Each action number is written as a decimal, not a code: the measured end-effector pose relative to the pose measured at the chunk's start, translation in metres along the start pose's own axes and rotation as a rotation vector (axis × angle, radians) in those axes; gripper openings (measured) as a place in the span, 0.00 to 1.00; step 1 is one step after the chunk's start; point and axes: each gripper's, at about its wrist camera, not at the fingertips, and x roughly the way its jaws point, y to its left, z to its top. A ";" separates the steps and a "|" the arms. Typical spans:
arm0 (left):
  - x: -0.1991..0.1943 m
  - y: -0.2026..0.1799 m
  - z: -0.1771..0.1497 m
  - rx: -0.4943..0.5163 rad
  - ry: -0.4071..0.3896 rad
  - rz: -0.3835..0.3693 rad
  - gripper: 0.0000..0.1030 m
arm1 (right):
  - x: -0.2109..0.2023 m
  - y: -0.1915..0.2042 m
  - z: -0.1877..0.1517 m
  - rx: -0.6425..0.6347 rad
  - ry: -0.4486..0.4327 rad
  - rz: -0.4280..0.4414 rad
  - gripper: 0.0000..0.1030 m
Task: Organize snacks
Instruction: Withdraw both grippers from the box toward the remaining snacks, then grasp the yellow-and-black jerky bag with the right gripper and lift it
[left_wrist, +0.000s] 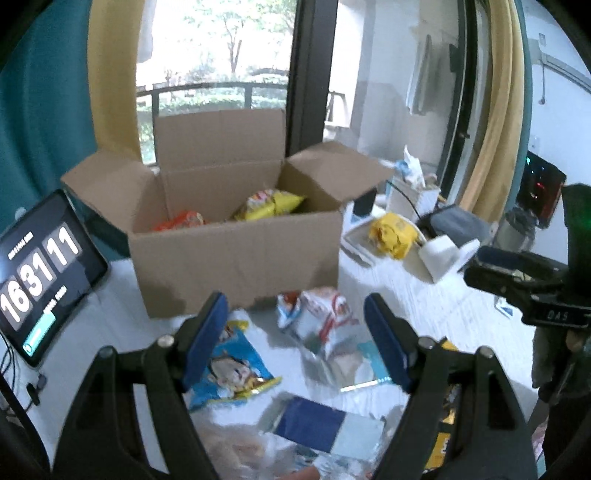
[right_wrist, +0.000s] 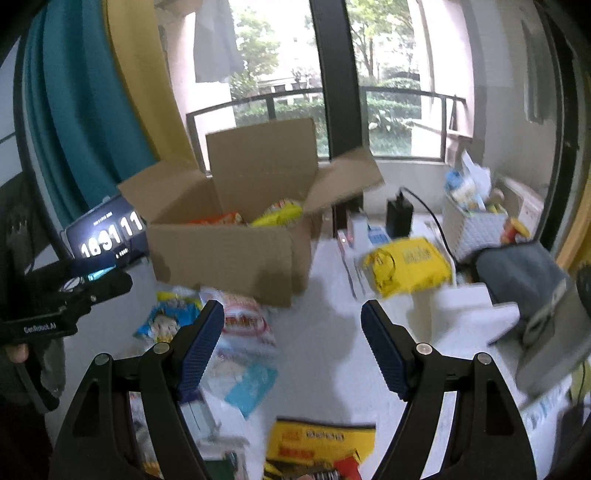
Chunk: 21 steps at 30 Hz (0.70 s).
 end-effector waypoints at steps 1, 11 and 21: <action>0.002 -0.001 -0.002 -0.003 0.010 0.000 0.75 | -0.001 -0.004 -0.007 0.009 0.010 -0.002 0.77; 0.024 -0.029 -0.035 0.029 0.134 -0.027 0.75 | 0.012 -0.042 -0.061 0.098 0.131 -0.016 0.77; 0.038 -0.038 -0.060 0.038 0.240 -0.012 0.75 | 0.020 -0.055 -0.110 0.094 0.253 -0.006 0.77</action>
